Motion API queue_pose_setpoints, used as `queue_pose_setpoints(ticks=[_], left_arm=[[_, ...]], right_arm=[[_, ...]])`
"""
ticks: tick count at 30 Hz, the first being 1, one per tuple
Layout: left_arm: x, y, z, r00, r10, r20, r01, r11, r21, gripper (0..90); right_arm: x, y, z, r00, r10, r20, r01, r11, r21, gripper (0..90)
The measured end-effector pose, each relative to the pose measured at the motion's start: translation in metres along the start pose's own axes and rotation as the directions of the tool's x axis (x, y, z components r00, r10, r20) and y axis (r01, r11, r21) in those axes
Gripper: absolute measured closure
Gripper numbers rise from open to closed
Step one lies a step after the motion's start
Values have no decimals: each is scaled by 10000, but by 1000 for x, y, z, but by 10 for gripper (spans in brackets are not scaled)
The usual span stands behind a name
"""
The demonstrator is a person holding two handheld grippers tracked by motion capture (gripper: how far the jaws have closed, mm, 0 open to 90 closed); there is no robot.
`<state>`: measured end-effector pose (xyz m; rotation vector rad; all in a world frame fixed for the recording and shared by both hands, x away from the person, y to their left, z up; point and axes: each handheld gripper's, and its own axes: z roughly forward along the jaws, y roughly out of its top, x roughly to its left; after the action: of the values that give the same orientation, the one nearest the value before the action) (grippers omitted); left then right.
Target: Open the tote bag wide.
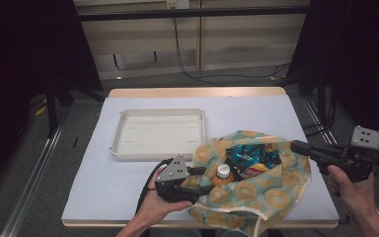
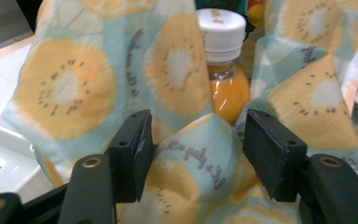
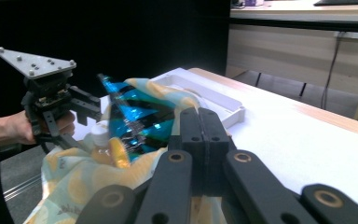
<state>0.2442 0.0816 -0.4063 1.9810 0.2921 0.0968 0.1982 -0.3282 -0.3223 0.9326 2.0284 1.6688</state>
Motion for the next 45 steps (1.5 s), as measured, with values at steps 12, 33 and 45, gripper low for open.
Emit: queue_pose_setpoints(ticks=[12, 33, 45], left_arm=[[3, -7, 8, 9998, -178, 34, 177, 9995, 243, 387], [13, -34, 17, 9987, -375, -348, 414, 9919, 1200, 325], [11, -40, 20, 9977, -654, -181, 673, 9876, 1416, 245]], right_arm=[[-30, -46, 22, 9946, 782, 677, -826, 9945, 643, 900], [-44, -99, 59, 9914, 1127, 659, -1230, 9753, 1836, 900], [-45, -110, 56, 9902, 1020, 954, -1232, 9598, 2521, 782]])
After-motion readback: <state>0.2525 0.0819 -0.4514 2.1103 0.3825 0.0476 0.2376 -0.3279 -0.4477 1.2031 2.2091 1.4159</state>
